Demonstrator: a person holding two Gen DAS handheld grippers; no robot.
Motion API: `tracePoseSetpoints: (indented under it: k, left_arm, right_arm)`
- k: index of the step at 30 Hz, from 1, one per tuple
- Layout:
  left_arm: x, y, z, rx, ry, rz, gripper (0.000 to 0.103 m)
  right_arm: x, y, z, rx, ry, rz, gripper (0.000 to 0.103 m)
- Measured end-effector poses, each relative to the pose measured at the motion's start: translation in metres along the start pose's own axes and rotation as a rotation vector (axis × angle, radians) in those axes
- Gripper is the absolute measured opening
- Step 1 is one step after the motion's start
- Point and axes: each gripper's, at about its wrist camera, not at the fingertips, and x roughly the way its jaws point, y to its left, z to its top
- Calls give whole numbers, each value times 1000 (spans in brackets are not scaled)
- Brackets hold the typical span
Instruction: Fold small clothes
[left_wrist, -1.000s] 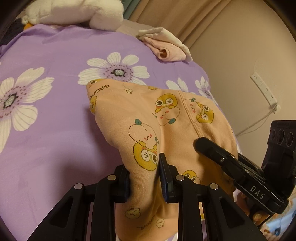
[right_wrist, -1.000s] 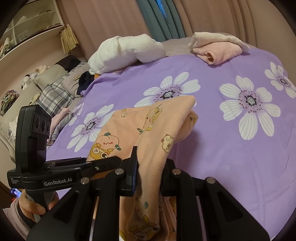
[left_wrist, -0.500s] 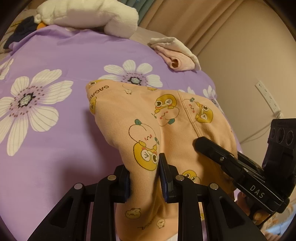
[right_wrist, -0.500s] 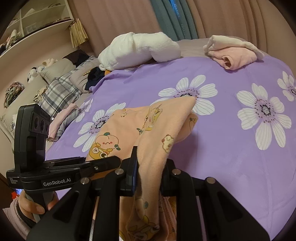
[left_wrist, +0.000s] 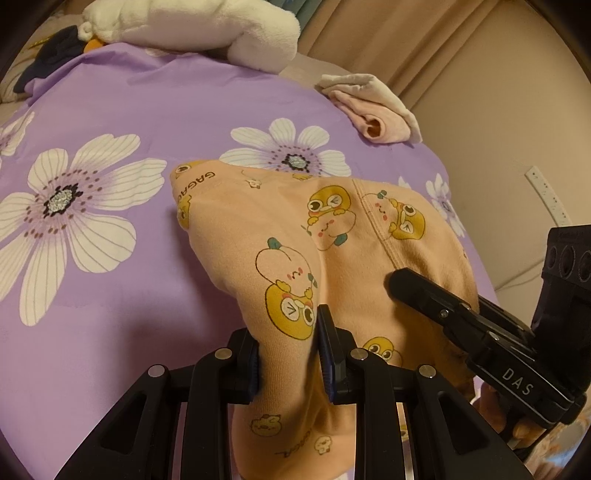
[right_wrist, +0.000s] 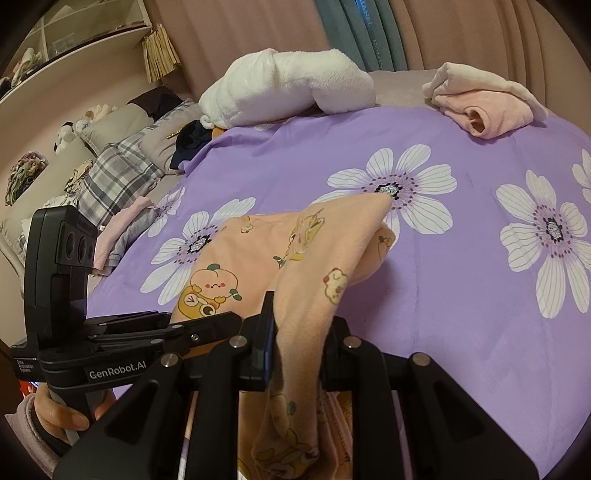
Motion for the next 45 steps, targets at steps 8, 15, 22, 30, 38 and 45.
tracePoseSetpoints:
  k: [8,15,22,30,38,45]
  left_arm:
    - [17,8,-2,-15,43,19,24]
    - [27,10,-4,-25,79,36,24]
    - [31,14,-7,-30,97,51,24]
    - [34,15,-7,-32,106,65,24]
    - [35,17,-8,-32,111,70,24]
    - [37,18,-9,-42,120,68,24]
  right_arm:
    - [21,-8,-1,26,46,2,19]
    - [35,-14,-7,49,86,3,19]
    - [41,-23,-15,74,119,-11,20]
    - [46,-31,-20,102,142,-23,22]
    - [49,-34,-22,110,153,-33,24]
    - [51,-39,-24,129,167,-39,27]
